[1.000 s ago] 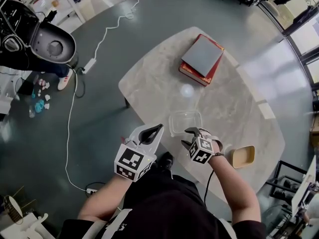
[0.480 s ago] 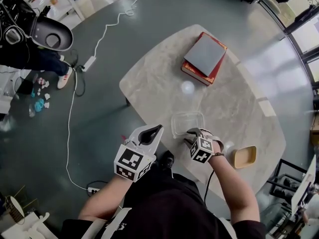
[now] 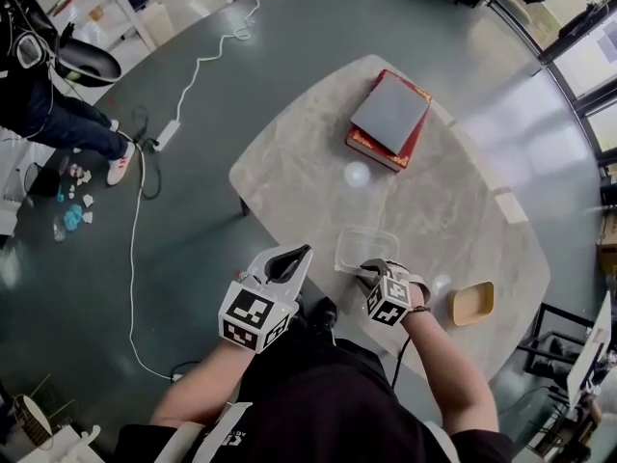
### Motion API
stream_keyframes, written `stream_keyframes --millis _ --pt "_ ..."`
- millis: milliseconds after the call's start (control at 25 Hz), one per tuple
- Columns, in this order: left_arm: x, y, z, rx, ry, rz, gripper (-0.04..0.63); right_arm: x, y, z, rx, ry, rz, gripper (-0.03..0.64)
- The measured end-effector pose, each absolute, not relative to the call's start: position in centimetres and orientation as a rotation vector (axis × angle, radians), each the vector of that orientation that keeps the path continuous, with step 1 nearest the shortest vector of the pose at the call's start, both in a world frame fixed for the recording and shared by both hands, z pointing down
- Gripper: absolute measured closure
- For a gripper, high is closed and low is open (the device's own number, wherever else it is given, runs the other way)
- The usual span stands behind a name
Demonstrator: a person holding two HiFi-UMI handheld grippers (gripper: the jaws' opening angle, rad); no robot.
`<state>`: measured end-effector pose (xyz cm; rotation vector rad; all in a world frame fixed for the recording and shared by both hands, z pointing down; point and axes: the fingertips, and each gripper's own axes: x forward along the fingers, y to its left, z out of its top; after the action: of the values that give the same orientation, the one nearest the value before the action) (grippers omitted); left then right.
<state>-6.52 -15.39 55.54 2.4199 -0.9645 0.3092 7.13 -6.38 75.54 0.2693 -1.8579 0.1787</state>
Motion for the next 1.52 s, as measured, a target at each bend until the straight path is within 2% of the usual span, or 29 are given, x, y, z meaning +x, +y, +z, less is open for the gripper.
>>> stream_keyframes --millis 280,400,560,600,760,1160,1520 --pt "-6.5 -16.3 55.5 2.446 -0.902 0.311 0.595 8.6 -7.4 75.9 0.329 -1.8 0.276 0.373" --pt "-6.5 -16.7 55.1 2.461 -0.878 0.308 0.595 8.8 -7.5 75.8 0.344 -1.797 0.36 0.367" --pt "-6.6 -17.2 54.9 2.475 -0.854 0.309 0.595 8.5 -7.1 75.6 0.343 -1.807 0.391 0.416" --pt "-6.6 -17.3 54.9 2.478 -0.851 0.308 0.595 8.4 -6.8 75.6 0.343 -1.811 0.391 0.473" --pt "-6.7 -17.6 54.8 2.479 -0.847 0.308 0.595 8.4 -6.9 75.5 0.389 -1.827 0.356 0.542" --pt "-4.0 -16.4 54.3 2.484 -0.835 0.34 0.595 8.8 -7.1 74.6 0.439 -1.883 0.33 0.561" --pt "-0.4 -15.8 52.6 2.507 -0.858 0.324 0.595 10.4 -7.9 70.2 0.597 -2.02 0.411 0.561"
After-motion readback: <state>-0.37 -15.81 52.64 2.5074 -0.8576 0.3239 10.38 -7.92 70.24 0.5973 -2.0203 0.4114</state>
